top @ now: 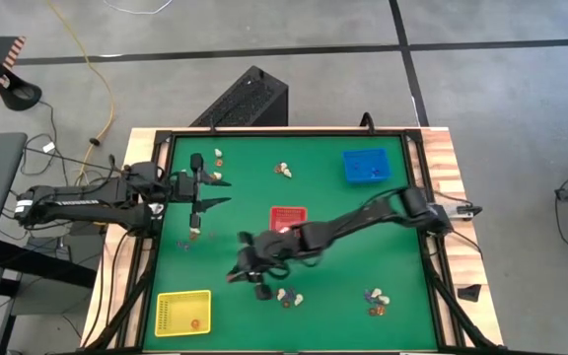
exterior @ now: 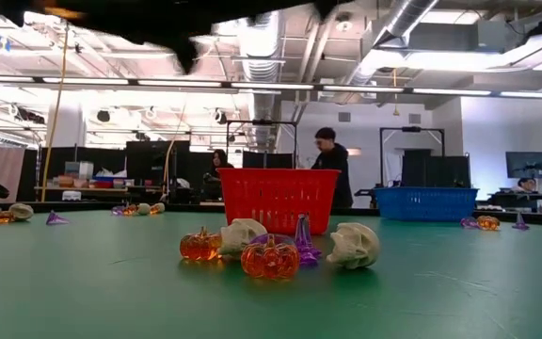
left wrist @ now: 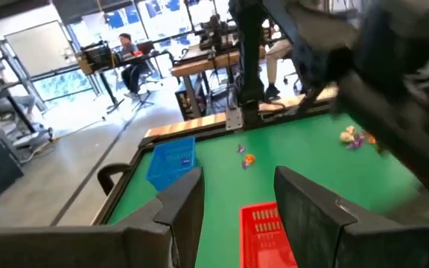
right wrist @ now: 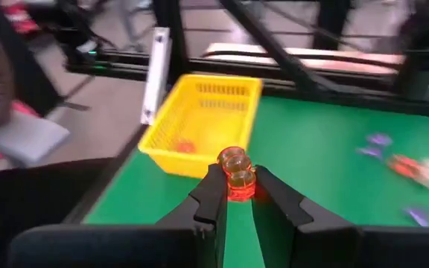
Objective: Sort Halloween decoration
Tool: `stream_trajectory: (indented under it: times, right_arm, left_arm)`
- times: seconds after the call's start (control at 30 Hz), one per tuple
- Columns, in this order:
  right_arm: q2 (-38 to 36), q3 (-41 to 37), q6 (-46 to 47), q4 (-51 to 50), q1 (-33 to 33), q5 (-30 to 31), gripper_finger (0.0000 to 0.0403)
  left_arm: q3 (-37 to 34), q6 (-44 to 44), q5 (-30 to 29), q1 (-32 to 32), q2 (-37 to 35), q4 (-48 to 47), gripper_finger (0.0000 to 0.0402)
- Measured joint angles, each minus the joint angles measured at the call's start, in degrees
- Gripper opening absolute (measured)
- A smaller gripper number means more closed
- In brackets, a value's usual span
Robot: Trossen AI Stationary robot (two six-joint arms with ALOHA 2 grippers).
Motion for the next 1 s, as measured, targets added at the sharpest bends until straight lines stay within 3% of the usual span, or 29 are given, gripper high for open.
stream_trajectory:
  times: [0.23,0.4,0.53,0.73,1.0]
  right_arm:
    - [18.09,25.12,4.92,-2.31,-1.7,-17.45,0.0082]
    - [27.02,37.7,12.17,-3.23,-3.65,-27.92,0.0082]
    - [28.94,38.26,16.78,2.67,-5.34,-28.78,0.0082]
    - [29.01,38.25,14.93,1.21,-5.07,-23.54,0.0082]
    - [29.01,38.25,13.38,-0.21,-3.98,-20.07,0.0082]
  left_arm:
    - [0.0,-0.35,-3.2,0.0,-1.11,-0.63,0.0153]
    - [0.01,-0.07,-4.01,0.01,-2.94,-2.2,0.0153]
    - [0.0,-0.05,-4.0,0.0,-4.01,-2.38,0.0153]
    - [-0.02,0.49,-4.54,0.04,-4.48,-3.01,0.0153]
    - [-0.02,0.87,-10.16,0.07,-4.48,-3.1,0.0153]
